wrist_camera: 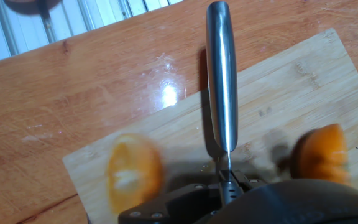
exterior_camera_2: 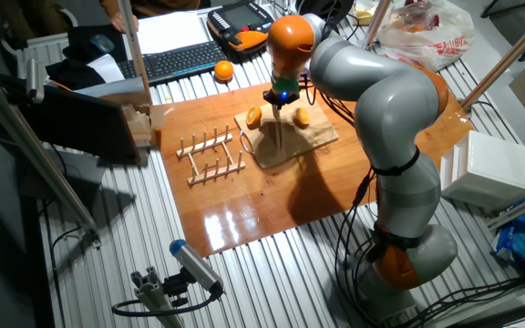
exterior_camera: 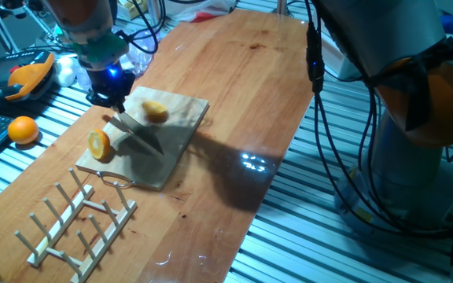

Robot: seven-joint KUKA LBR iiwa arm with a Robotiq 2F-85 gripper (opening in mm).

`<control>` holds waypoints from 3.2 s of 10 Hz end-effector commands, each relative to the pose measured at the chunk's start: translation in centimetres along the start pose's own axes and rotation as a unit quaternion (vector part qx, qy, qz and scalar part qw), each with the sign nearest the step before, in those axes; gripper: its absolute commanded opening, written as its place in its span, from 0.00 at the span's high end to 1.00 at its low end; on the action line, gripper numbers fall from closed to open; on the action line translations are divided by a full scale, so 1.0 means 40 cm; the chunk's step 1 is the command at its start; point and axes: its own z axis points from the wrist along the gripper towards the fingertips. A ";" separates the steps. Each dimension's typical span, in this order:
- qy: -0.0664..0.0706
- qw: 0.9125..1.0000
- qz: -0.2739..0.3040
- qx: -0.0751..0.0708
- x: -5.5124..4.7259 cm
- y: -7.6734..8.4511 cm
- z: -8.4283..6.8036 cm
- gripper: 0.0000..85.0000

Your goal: Chop the orange

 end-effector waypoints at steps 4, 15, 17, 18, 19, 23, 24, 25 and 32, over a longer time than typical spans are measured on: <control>0.015 1.000 0.000 -0.008 0.004 0.002 -0.031 1.00; 0.048 0.996 -0.025 -0.069 0.062 0.104 -0.242 1.00; 0.055 0.995 -0.038 -0.076 0.070 0.101 -0.246 1.00; 0.058 0.994 -0.039 -0.078 0.069 0.101 -0.246 1.00; 0.056 0.995 -0.043 -0.077 0.067 0.099 -0.244 1.00; 0.052 0.994 -0.075 -0.066 0.065 0.098 -0.243 1.00; 0.044 0.993 -0.090 -0.061 0.065 0.098 -0.243 1.00; 0.034 0.992 -0.108 -0.062 0.065 0.098 -0.243 1.00; 0.033 0.981 -0.175 -0.075 0.065 0.098 -0.243 1.00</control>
